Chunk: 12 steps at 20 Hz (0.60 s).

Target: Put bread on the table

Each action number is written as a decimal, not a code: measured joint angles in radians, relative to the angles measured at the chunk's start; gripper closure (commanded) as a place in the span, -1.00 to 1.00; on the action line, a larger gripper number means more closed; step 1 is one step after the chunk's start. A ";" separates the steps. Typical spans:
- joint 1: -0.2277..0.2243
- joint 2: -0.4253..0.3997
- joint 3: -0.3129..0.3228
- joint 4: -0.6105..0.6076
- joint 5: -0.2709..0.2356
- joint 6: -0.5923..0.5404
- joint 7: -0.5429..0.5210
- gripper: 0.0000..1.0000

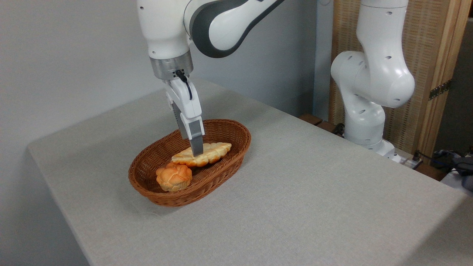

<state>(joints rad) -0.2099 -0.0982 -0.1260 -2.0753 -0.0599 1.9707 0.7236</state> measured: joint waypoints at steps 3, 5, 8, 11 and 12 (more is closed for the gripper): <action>-0.001 0.000 -0.012 -0.014 0.034 0.000 0.002 -1.00; -0.001 0.000 -0.014 -0.016 0.041 0.000 0.003 -1.00; -0.002 0.002 -0.027 -0.025 0.042 0.000 0.006 -1.00; -0.001 0.006 -0.040 -0.037 0.043 0.002 0.006 -1.00; -0.001 0.007 -0.044 -0.039 0.043 0.003 0.006 -1.00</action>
<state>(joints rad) -0.2113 -0.0908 -0.1701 -2.1145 -0.0165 1.9735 0.7297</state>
